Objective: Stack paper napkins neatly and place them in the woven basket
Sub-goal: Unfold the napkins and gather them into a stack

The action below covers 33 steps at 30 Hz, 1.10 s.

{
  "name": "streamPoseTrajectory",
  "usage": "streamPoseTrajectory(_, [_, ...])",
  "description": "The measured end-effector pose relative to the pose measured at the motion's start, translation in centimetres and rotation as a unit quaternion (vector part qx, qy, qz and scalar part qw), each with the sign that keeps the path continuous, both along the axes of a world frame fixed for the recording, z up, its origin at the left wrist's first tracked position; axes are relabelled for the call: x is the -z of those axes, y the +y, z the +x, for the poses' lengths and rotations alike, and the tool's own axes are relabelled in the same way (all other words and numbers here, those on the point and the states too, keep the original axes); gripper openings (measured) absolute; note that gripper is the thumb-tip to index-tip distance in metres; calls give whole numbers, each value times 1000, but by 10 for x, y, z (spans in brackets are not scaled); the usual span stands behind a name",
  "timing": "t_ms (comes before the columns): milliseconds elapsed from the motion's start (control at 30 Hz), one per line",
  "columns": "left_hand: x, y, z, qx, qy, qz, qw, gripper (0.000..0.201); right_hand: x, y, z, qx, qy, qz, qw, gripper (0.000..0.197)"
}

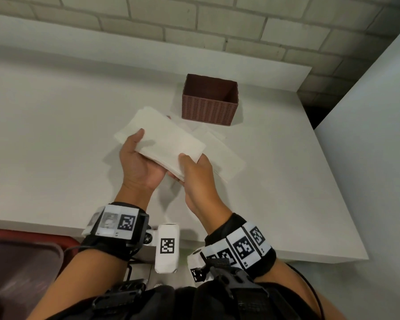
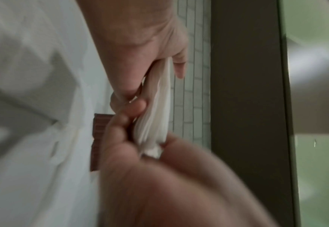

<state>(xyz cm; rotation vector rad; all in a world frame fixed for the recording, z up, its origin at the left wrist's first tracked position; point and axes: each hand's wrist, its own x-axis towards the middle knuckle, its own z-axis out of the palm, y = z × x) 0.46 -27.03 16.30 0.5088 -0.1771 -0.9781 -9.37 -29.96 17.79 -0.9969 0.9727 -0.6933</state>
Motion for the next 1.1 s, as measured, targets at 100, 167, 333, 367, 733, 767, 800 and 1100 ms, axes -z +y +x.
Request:
streamPoseTrajectory(100, [-2,-6,-11,49,-29,48,997,35,1,-2,3,28,-4,10,1000,34])
streamPoseTrajectory(167, [-5,-10,-12,47,-20,54,997,35,-2,-7,1,36,-16,26,999,47])
streamPoseTrajectory(333, [-5,-15,-7,46,-14,32,998,36,-2,-21,-7,52,-12,27,998,36])
streamPoseTrajectory(367, [-4,-15,-8,51,-15,25,998,34,-2,-21,-7,52,-2,21,998,28])
streamPoseTrajectory(733, [-3,-20,-17,56,-25,56,997,34,6,-17,-6,32,60,2,998,38])
streamPoseTrajectory(767, [-3,-19,-16,57,-30,73,995,32,5,-20,-7,7,72,21,997,49])
streamPoseTrajectory(800, [-4,-18,-12,53,-28,89,994,31,1,-25,-10,-28,87,46,995,62])
streamPoseTrajectory(1100, [-16,-13,24,-4,-2,162,987,27,-4,-124,-28,-175,588,-251,748,54])
